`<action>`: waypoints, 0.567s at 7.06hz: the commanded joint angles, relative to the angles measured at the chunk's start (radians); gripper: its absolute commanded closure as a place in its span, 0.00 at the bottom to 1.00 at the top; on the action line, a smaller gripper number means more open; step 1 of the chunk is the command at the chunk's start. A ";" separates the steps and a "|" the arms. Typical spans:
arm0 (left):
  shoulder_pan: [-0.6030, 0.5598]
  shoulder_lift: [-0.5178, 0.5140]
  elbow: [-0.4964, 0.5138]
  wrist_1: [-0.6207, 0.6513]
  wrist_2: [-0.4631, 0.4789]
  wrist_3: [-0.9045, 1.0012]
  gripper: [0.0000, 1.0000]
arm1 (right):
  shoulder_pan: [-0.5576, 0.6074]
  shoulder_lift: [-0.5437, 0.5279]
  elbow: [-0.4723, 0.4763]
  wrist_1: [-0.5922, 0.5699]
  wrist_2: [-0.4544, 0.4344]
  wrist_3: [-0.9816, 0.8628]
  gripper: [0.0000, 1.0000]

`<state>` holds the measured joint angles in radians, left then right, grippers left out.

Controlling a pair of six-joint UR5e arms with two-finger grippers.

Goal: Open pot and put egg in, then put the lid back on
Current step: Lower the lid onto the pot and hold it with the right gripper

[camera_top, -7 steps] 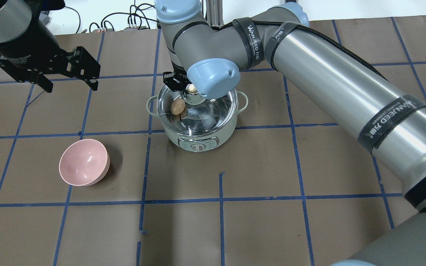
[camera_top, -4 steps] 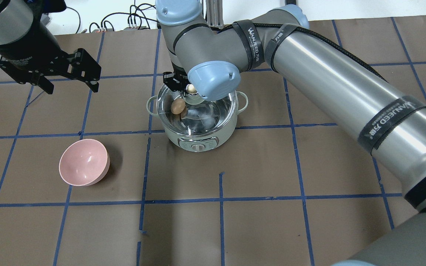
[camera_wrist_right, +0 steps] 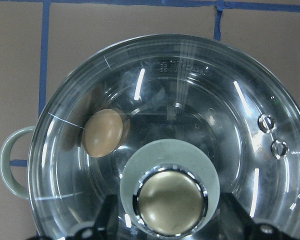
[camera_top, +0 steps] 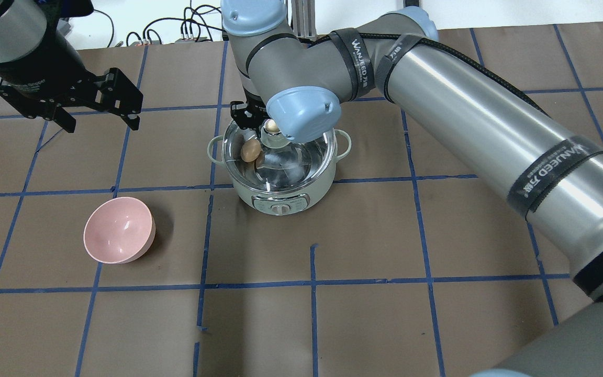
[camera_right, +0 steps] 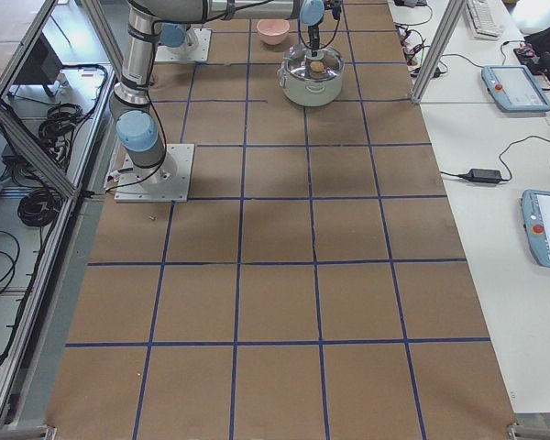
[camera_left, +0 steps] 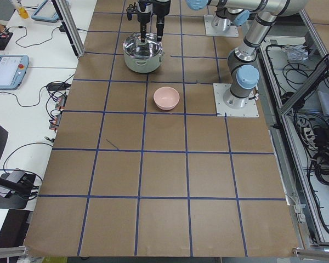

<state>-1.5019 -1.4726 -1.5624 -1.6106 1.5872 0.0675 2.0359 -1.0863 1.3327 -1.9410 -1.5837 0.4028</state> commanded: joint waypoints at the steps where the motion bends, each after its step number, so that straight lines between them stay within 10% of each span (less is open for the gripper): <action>1: -0.001 0.000 0.001 -0.002 -0.001 0.000 0.00 | -0.022 -0.017 -0.007 0.008 0.010 -0.005 0.00; 4: -0.001 0.000 -0.004 0.000 -0.001 0.000 0.00 | -0.184 -0.199 0.013 0.216 -0.008 -0.232 0.00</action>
<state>-1.5033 -1.4726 -1.5639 -1.6112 1.5845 0.0675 1.9092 -1.2164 1.3375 -1.7914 -1.5784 0.2491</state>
